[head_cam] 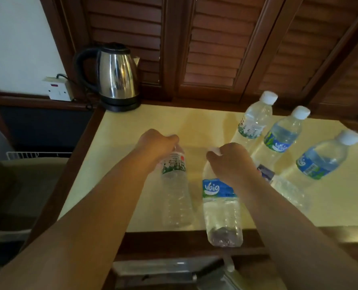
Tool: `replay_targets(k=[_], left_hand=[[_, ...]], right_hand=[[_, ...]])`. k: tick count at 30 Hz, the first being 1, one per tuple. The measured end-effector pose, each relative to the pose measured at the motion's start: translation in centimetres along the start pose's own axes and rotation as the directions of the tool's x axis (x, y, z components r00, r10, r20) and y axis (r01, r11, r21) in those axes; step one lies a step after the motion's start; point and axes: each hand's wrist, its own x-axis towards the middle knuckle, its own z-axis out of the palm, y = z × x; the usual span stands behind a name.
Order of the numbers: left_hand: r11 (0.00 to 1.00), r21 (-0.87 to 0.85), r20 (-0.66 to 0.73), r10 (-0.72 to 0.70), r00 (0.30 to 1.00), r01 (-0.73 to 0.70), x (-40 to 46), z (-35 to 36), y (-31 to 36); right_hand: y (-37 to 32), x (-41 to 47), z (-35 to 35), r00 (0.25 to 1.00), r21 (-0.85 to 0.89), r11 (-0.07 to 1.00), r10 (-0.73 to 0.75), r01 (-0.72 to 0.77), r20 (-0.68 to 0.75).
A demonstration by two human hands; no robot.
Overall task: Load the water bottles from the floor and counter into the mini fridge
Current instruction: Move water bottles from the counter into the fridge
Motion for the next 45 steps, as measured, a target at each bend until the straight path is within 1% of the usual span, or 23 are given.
replay_targets(k=[2,3,4,5,6,7,8,9,11,13,15,17,19,21,22,24,27,29,31,35,38,41,45], left_hand=[[0.984,-0.173,-0.031,0.026,0.999,-0.031,-5.4,-2.5,-2.2],[0.971,-0.23,-0.048,0.062,0.997,-0.071,-8.6,-3.6,-3.4],[0.964,-0.232,-0.082,0.114,0.99,-0.13,-11.8,-4.3,-4.8],[0.966,-0.168,-0.129,0.178,0.976,-0.198,-14.9,-4.9,-6.3],[0.963,-0.059,-0.188,0.248,0.95,-0.263,-18.0,-5.2,-8.0],[0.949,0.053,-0.246,0.313,0.917,-0.31,-20.8,-5.3,-9.9],[0.928,0.13,-0.289,0.373,0.882,-0.35,-23.7,-5.3,-11.6],[0.907,0.156,-0.313,0.422,0.851,-0.392,-26.1,-5.0,-13.4],[0.881,0.121,-0.327,0.471,0.82,-0.458,-30.0,-3.6,-17.5],[0.889,0.089,-0.345,0.45,0.823,-0.449,-32.5,-1.8,-21.8],[0.909,0.072,-0.336,0.41,0.848,-0.411,-33.7,0.3,-26.3],[0.937,0.044,-0.303,0.343,0.889,-0.347,-33.8,2.4,-30.6],[0.968,0.0,-0.286,0.24,0.928,-0.25,-32.7,4.5,-35.0],[0.984,-0.057,-0.247,0.15,0.957,-0.169,-30.7,6.5,-39.3],[0.987,-0.068,-0.224,0.13,0.966,-0.148,-29.6,7.7,-41.4],[0.988,-0.066,-0.202,0.127,0.971,-0.143,-27.3,9.8,-45.6],[0.982,-0.079,-0.204,0.154,0.967,-0.173,-23.8,12.8,-51.2],[0.976,-0.04,-0.234,0.197,0.952,-0.212,-21.5,14.3,-54.2],[0.973,-0.051,-0.263,0.203,0.943,-0.223,-19.5,15.8,-57.2],[0.975,-0.101,-0.264,0.164,0.951,-0.196,-16.7,18.1,-62.3],[0.979,-0.112,-0.256,0.136,0.957,-0.169,-15.3,18.7,-64.9],[0.976,-0.175,-0.248,0.082,0.965,-0.128,-13.9,18.8,-66.8],[0.973,-0.204,-0.231,0.059,0.971,-0.107,-12.7,18.4,-67.8]], right_hand=[[1.4,-5.8,-2.2,0.997,0.122,0.99,-0.065,0.07,-0.041],[2.3,-8.8,-3.0,0.995,0.172,0.98,-0.09,0.096,-0.039],[3.3,-11.9,-3.5,0.993,0.207,0.971,-0.119,0.122,-0.027],[4.6,-14.9,-3.4,0.989,0.232,0.961,-0.148,0.147,-0.015],[6.1,-17.7,-2.9,0.985,0.258,0.951,-0.175,0.172,-0.011],[7.6,-20.5,-2.1,0.977,0.274,0.939,-0.212,0.208,-0.016],[9.1,-22.8,-1.0,0.967,0.273,0.929,-0.252,0.25,-0.028],[10.5,-24.7,0.1,0.956,0.266,0.919,-0.29,0.289,-0.039],[13.2,-27.2,2.9,0.948,0.275,0.908,-0.315,0.316,-0.049],[15.3,-28.7,6.2,0.948,0.29,0.904,-0.315,0.313,-0.041],[17.0,-29.7,9.9,0.948,0.294,0.905,-0.317,0.306,-0.009],[18.8,-30.1,14.5,0.944,0.287,0.908,-0.328,0.306,0.033],[20.5,-30.1,19.7,0.941,0.282,0.913,-0.328,0.294,0.083],[22.2,-29.5,25.1,0.938,0.263,0.921,-0.325,0.286,0.117],[23.1,-29.0,28.0,0.936,0.252,0.925,-0.325,0.286,0.131],[24.9,-27.9,33.7,0.93,0.227,0.929,-0.331,0.292,0.159],[27.4,-25.2,41.5,0.913,0.205,0.924,-0.361,0.323,0.189],[28.0,-22.7,45.4,0.9,0.2,0.912,-0.394,0.358,0.185],[28.0,-20.1,49.1,0.893,0.18,0.902,-0.421,0.393,0.16],[27.1,-15.3,55.1,0.895,0.143,0.897,-0.433,0.418,0.102],[26.1,-12.6,58.5,0.894,0.103,0.903,-0.427,0.416,0.135],[25.5,-10.7,60.8,0.897,0.012,0.911,-0.408,0.412,0.172],[24.6,-8.9,62.3,0.913,-0.024,0.922,-0.379,0.387,0.149]])
